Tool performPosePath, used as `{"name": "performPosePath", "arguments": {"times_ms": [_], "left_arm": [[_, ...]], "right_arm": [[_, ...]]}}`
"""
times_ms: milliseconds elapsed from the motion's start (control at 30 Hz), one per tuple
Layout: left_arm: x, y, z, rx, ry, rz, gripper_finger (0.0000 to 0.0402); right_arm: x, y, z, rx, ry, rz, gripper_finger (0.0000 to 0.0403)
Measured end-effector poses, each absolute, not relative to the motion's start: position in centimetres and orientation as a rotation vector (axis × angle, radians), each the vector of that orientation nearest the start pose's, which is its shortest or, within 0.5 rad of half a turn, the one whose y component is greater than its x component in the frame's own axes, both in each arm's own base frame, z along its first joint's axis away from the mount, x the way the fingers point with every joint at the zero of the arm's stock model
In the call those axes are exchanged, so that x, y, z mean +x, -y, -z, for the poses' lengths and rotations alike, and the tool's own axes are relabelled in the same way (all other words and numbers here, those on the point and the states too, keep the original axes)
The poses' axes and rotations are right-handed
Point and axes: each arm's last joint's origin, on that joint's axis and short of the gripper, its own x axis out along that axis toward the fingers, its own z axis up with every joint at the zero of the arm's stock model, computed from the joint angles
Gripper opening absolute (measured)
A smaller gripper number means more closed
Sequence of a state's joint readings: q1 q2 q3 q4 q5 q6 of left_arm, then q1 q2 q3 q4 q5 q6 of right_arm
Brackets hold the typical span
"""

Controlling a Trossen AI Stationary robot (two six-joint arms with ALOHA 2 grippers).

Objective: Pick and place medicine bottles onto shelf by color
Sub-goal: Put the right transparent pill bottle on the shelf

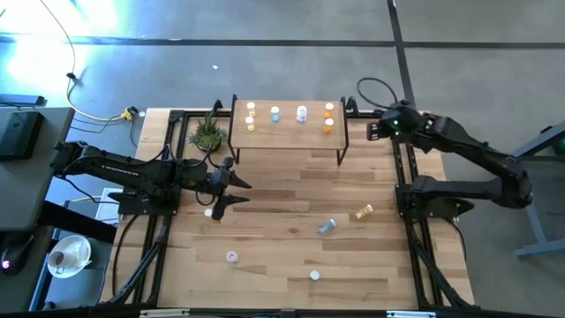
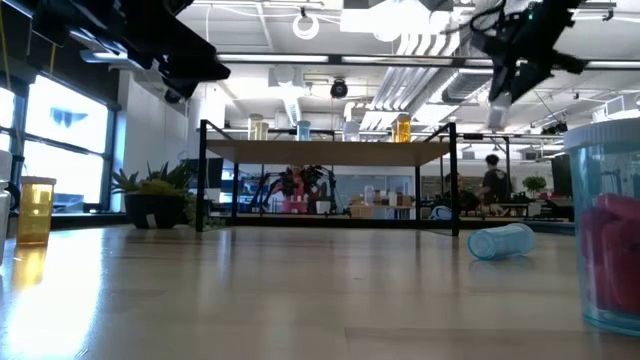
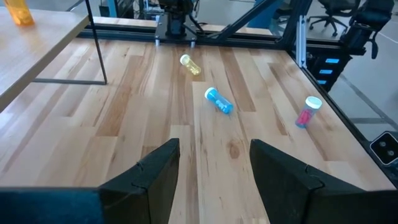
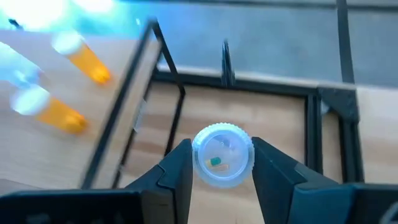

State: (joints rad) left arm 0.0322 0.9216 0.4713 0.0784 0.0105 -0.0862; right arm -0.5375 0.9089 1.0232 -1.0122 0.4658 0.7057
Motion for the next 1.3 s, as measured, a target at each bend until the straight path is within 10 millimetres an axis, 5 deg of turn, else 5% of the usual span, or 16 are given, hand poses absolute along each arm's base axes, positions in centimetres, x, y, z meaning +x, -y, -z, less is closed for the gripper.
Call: {"name": "performPosePath", "arguments": {"times_ms": [333,567,967,1300], "left_arm": [[19.7,-0.6,-22.5,-0.101,-0.378,-0.039,0.0186],[19.7,-0.6,-22.5,-0.102,-0.378,-0.039,0.0186],[19.7,-0.6,-22.5,-0.11,-0.377,-0.041,0.0186],[19.7,-0.6,-22.5,-0.109,-0.378,-0.04,0.0186]], "right_arm": [[12.9,8.3,-37.6,0.537,-0.437,1.188,0.0119],[15.4,9.4,-39.7,0.464,-0.465,1.148,0.0119],[20.8,10.5,-40.7,0.399,-0.575,0.993,0.0119],[26.2,10.4,-39.8,0.348,-0.675,0.863,0.0119]]}}
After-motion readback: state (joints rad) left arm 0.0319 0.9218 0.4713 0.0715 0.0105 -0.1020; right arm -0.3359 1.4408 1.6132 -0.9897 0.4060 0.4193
